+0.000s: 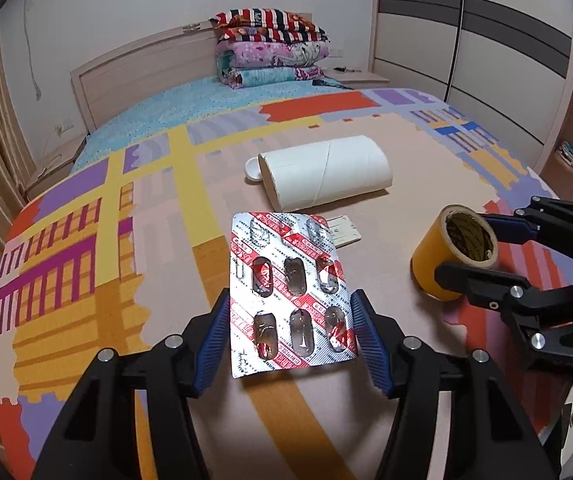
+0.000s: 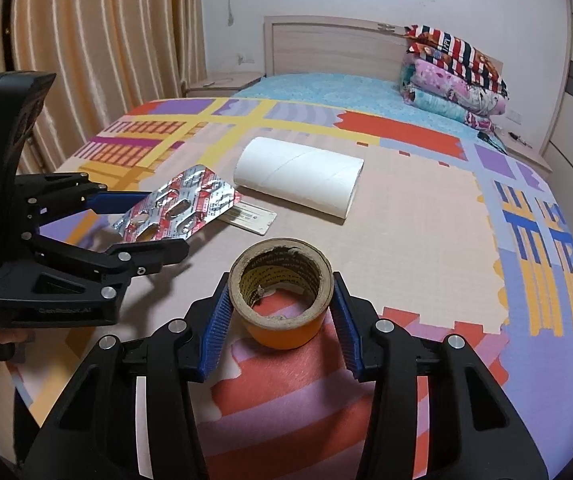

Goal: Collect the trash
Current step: 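Grasp the red pill blister pack with the left tool while the right tool grasps the orange tape roll, then lower the blister pack and tape roll into the black trash bag and open both tools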

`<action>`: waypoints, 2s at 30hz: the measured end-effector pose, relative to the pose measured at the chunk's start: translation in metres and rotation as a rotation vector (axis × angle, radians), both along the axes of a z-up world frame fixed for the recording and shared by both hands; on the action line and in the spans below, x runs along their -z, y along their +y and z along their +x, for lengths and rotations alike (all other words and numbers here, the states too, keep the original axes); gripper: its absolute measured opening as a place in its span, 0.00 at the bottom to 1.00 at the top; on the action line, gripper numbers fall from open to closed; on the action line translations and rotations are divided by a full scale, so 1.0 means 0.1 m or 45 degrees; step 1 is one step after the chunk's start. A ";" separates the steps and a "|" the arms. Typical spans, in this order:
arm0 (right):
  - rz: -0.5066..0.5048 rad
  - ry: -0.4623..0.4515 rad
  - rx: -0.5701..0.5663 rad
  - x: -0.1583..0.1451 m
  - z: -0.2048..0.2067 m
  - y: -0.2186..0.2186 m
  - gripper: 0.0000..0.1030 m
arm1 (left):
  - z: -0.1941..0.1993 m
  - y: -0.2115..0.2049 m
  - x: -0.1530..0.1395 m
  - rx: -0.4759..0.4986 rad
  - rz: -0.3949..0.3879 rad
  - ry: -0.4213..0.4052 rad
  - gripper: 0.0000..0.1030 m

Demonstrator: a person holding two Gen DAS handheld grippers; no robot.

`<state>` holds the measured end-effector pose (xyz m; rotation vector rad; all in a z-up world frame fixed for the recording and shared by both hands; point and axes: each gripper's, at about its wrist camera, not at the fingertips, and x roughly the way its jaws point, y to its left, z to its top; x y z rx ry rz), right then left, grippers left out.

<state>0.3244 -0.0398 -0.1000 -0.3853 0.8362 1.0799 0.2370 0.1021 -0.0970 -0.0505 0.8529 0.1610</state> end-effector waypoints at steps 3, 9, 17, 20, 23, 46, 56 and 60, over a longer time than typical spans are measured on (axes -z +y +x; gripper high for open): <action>0.017 -0.004 -0.013 -0.04 -0.06 -0.03 0.45 | -0.09 -0.04 -0.05 0.009 0.003 -0.021 0.55; 0.047 -0.012 -0.032 -0.14 -0.21 -0.14 0.45 | -0.32 -0.16 -0.17 0.036 0.012 -0.068 0.55; 0.061 -0.022 -0.052 -0.25 -0.44 -0.33 0.45 | -0.67 -0.36 -0.30 0.081 0.012 -0.114 0.55; 0.059 -0.037 -0.066 -0.29 -0.56 -0.41 0.46 | -0.82 -0.42 -0.34 0.087 0.008 -0.131 0.55; 0.064 -0.036 -0.073 -0.31 -0.64 -0.51 0.46 | -0.96 -0.49 -0.38 0.102 0.001 -0.151 0.55; 0.027 0.016 -0.202 -0.23 -1.52 -1.22 0.46 | -1.89 -1.04 -0.35 0.247 -0.053 -0.137 0.55; -0.117 0.148 -0.247 0.26 -1.80 -1.35 0.46 | -2.18 -1.30 0.10 0.307 -0.142 -0.018 0.55; -0.178 0.200 -0.253 0.45 -1.86 -1.36 0.46 | -2.23 -1.36 0.34 0.334 -0.148 0.058 0.55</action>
